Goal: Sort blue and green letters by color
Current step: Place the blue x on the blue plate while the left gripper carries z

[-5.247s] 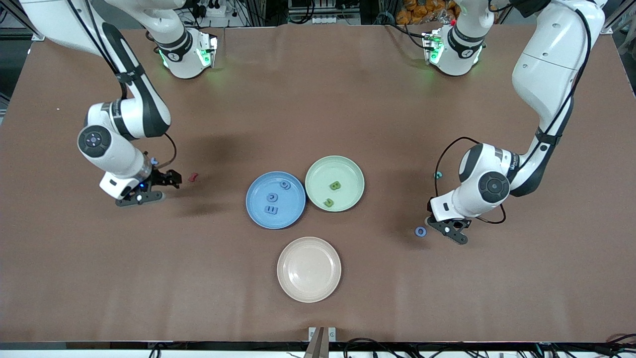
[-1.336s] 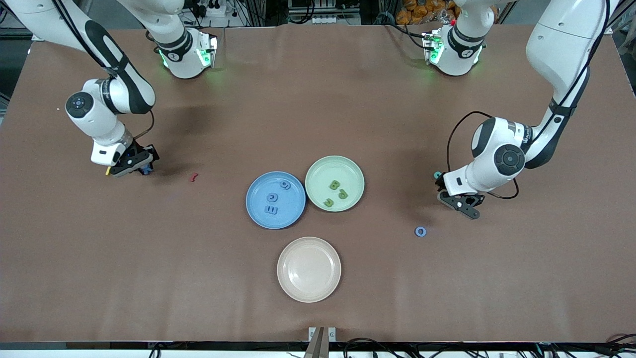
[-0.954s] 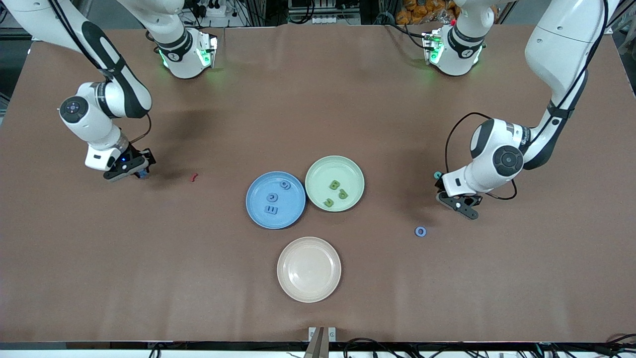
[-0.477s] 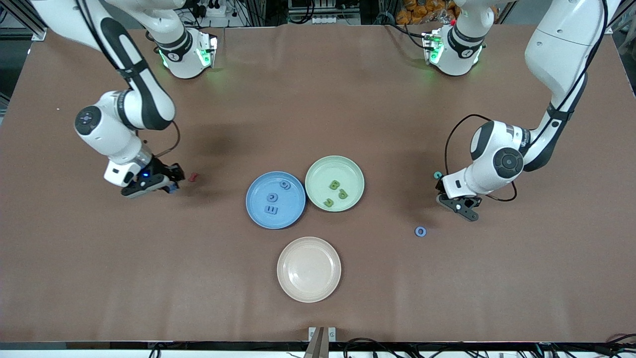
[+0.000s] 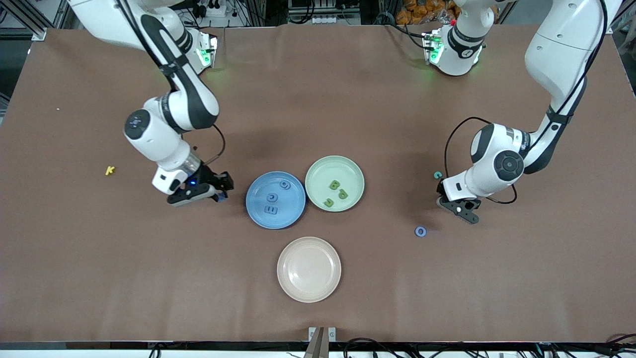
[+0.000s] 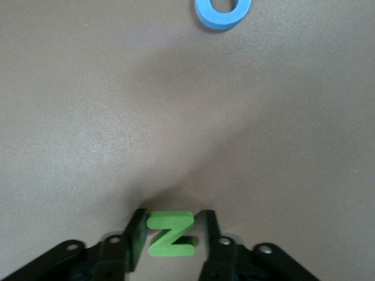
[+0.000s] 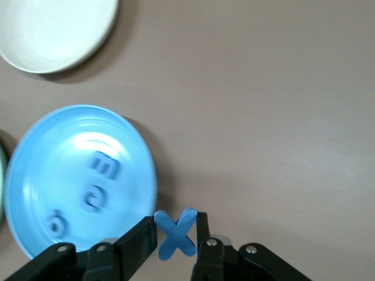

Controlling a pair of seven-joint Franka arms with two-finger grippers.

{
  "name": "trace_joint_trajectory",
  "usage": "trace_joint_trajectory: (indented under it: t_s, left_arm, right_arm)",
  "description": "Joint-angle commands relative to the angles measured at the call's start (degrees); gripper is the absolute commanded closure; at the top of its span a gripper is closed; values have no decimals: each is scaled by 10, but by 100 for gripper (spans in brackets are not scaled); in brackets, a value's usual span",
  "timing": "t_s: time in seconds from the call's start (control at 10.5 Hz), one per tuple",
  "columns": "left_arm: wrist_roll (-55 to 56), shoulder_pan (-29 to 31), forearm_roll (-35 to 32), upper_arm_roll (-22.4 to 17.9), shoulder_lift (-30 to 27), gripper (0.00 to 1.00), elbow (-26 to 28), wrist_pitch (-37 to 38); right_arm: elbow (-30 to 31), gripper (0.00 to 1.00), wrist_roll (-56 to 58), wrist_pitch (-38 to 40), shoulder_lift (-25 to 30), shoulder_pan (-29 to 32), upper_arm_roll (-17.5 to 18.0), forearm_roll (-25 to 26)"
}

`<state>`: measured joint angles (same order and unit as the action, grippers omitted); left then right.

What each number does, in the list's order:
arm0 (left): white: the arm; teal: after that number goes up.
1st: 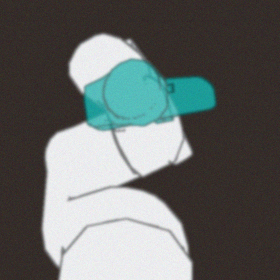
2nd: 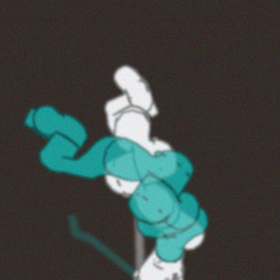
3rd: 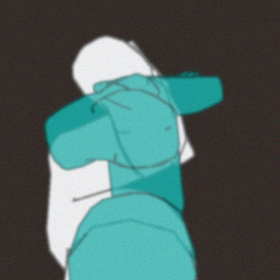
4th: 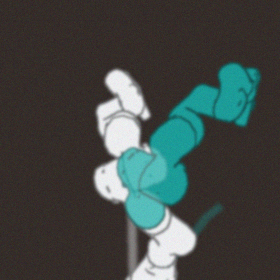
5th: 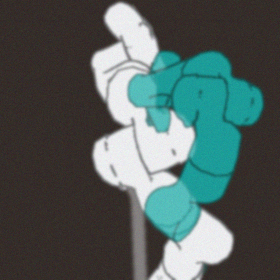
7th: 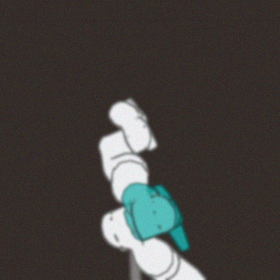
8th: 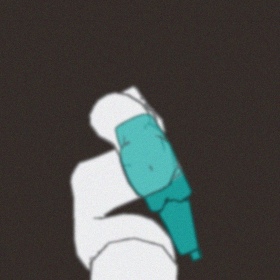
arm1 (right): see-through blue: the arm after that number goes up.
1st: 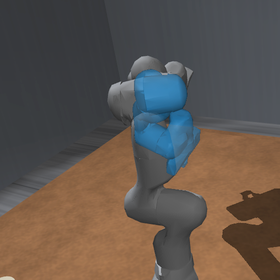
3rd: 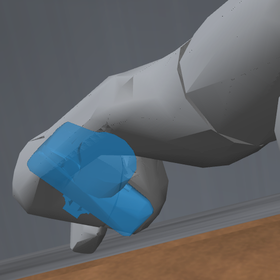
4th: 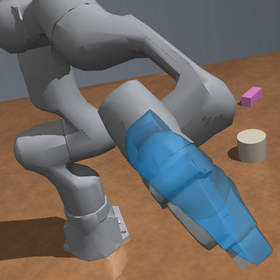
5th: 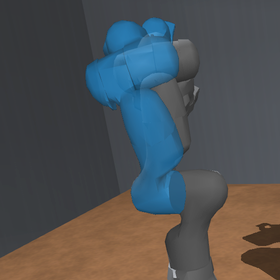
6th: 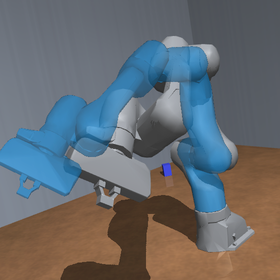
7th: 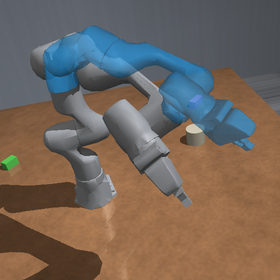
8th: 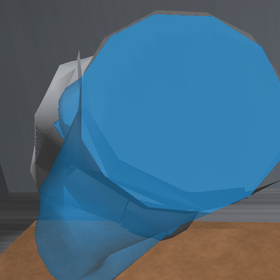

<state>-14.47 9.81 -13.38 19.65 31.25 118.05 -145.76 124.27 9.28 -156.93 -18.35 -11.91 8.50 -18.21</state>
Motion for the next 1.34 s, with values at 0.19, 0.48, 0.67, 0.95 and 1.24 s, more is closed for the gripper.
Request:
trace_joint_trajectory:
  t_s: [0.19, 0.48, 0.67, 0.95, 1.24]
  left_arm:
    - [3, 6, -13, 0, 6, 100, -6, -14]
    - [53, -8, -12, 13, -22, 100, -18, -1]
    - [120, -18, -12, 40, -27, 100, -34, 10]
    - [268, -85, -9, 59, -22, 100, -79, 11]
    - [484, -205, -12, 55, 20, 100, -137, 12]
  right_arm:
    - [-143, 88, -113, -2, -123, -111, -23, -10]
    - [-156, 1, -159, -2, -140, -138, -30, -8]
    - [-157, 0, -165, -2, -136, -139, -32, -8]
    - [-157, 0, -160, 46, -101, -96, -50, -7]
    - [-154, 0, -160, 184, -48, 11, -50, 40]
